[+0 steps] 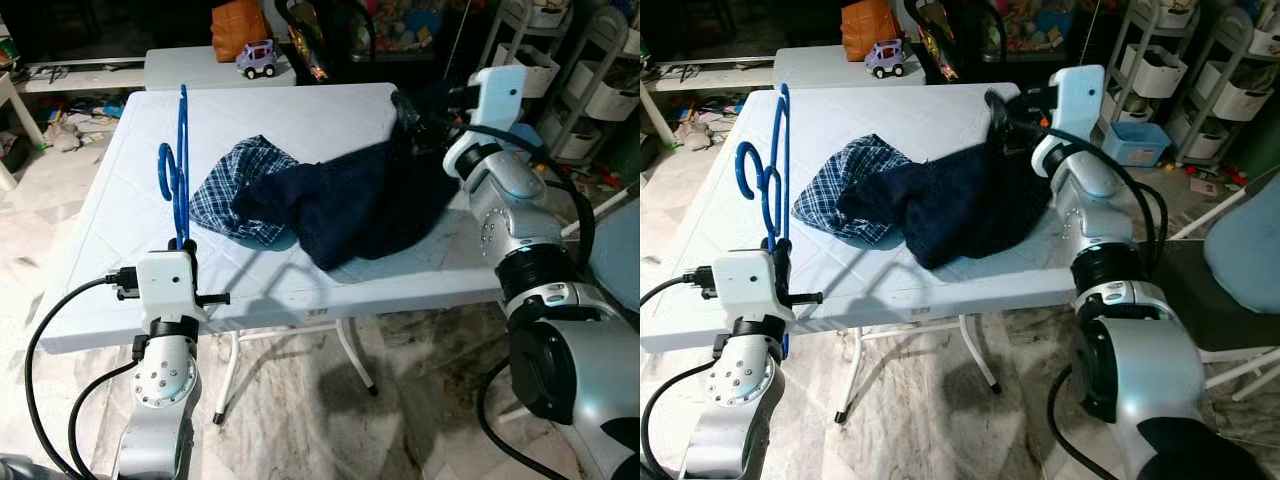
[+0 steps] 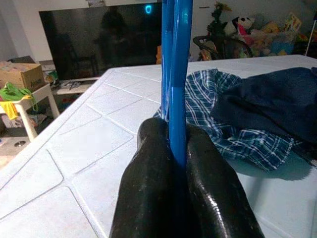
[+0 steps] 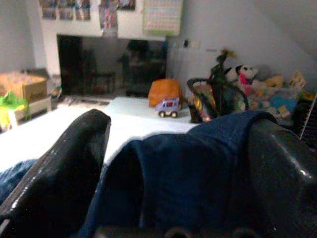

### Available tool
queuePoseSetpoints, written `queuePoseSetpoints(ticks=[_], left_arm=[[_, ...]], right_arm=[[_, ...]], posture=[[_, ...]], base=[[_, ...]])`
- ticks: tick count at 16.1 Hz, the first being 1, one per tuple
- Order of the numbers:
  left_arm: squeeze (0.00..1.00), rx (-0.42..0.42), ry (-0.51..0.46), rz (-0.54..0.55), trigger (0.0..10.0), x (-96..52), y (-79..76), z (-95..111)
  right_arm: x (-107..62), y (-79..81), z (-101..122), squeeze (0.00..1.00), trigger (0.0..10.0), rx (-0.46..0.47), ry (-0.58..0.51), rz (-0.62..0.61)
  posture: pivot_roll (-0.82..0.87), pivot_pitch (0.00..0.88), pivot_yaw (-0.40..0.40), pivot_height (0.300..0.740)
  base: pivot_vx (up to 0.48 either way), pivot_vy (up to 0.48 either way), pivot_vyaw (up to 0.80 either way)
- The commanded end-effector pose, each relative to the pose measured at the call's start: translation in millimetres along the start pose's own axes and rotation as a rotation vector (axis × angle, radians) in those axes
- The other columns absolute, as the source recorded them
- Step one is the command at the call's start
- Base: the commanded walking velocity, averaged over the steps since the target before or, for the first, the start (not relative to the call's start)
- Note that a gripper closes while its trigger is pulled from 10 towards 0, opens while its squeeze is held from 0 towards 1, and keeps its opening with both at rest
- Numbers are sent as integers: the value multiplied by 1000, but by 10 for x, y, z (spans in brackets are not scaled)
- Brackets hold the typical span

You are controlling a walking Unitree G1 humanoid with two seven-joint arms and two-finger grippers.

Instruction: Hang hanger

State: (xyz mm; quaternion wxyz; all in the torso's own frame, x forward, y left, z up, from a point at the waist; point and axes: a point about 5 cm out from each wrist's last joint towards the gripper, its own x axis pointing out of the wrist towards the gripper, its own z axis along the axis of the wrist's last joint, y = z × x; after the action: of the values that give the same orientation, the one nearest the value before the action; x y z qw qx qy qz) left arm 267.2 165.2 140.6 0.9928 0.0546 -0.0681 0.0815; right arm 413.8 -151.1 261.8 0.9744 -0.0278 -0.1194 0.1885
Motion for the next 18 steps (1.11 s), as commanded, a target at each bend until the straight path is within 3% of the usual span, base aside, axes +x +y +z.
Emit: queuePoseSetpoints(ticks=[1,3,6,8,11,14,15,16,18], left_arm=[[0,-5,-16,-13,10000,22,-23,33],[0,-4,-17,-16,10000,27,-20,31],[0,-4,-17,-20,10000,38,-27,26],[0,-8,-21,-31,10000,62,-60,32],[0,-6,-27,-28,10000,82,-49,41],[0,-5,-30,-14,10000,78,-29,41],[0,-3,-34,-7,10000,71,-20,48],[0,0,-38,1,10000,65,-5,55],[0,6,-38,18,10000,51,32,57]], right_arm=[[-46,51,-222,1000,10000,-123,173,95],[-142,79,-414,1000,10000,-228,292,207],[-166,146,-460,1000,10000,-177,312,291],[-60,324,-401,1000,10000,-172,277,333],[258,702,10,1000,10000,-96,97,335],[458,961,459,1000,10000,-29,-47,341],[542,1056,869,1000,10000,72,-204,328],[578,1043,1184,1000,10000,231,-317,292],[592,1078,1419,1000,10000,401,-380,344]], posture=[[20,59,-43,740],[20,57,-44,740],[16,51,-42,740],[13,41,-40,740],[21,32,-50,740],[32,28,-59,740],[45,27,-66,740],[49,26,-69,740],[60,28,-76,740]], base=[[0,0,0],[0,0,0],[0,0,0],[0,0,0],[0,0,0],[0,0,0],[0,0,0],[0,0,0],[0,0,0]])
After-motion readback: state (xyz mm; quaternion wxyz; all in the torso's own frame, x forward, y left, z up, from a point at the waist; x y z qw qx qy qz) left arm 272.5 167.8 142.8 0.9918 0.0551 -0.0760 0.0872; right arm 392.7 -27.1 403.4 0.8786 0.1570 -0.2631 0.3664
